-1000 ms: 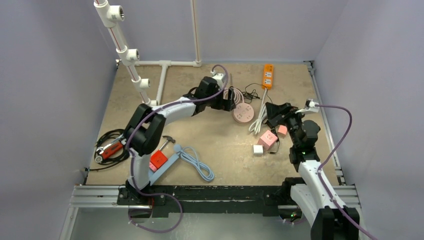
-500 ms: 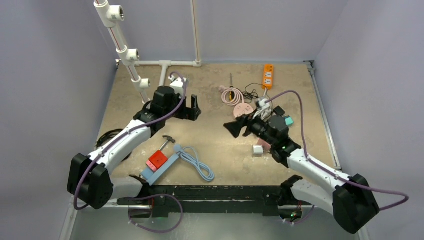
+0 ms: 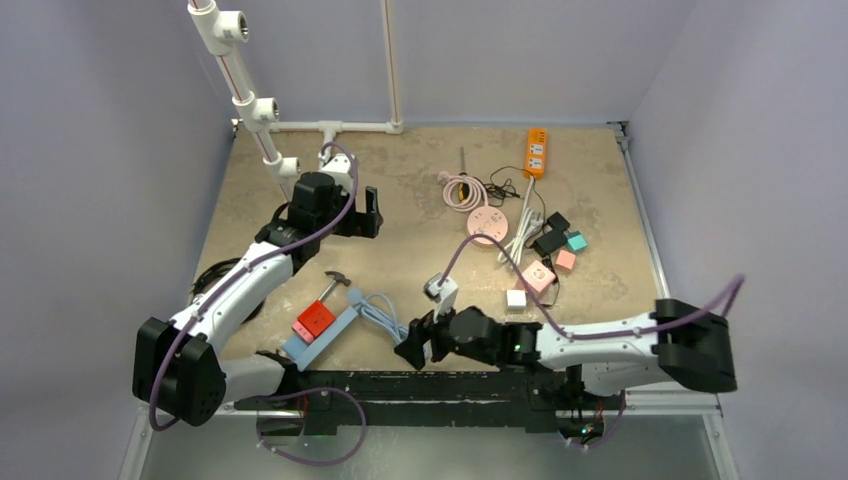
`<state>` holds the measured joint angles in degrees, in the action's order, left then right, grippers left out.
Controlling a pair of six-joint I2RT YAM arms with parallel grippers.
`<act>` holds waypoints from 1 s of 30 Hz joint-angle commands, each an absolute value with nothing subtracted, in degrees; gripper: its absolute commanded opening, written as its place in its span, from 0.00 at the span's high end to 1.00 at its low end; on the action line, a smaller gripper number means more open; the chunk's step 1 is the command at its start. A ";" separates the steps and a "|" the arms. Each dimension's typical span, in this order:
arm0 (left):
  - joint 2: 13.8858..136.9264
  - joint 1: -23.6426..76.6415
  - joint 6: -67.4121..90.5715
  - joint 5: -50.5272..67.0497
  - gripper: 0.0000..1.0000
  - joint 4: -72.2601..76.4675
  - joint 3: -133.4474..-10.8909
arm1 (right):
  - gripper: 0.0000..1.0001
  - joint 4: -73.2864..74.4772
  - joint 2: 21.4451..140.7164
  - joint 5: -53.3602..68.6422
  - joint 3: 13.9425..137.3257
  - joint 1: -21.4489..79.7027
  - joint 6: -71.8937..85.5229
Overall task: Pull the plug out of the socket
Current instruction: Move the socket to the center of the board.
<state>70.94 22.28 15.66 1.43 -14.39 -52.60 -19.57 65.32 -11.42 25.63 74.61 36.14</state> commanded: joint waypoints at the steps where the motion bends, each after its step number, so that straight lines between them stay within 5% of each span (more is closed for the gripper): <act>1: 68.52 22.24 15.81 -2.13 0.01 -13.14 -52.22 | 0.27 -14.71 76.35 -27.46 33.48 82.02 42.17; 11: 68.98 22.24 15.71 -2.38 0.01 -13.45 -52.21 | 0.34 -3.48 93.49 -36.21 45.46 88.42 50.16; 30: 68.47 22.24 15.72 -1.58 0.01 -13.54 -52.15 | 0.39 5.10 91.82 -38.10 48.76 88.97 50.33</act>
<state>70.00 22.28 15.64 -1.76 -14.50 -52.60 2.72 91.22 -35.40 47.13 88.62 49.12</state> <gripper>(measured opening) 0.993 0.622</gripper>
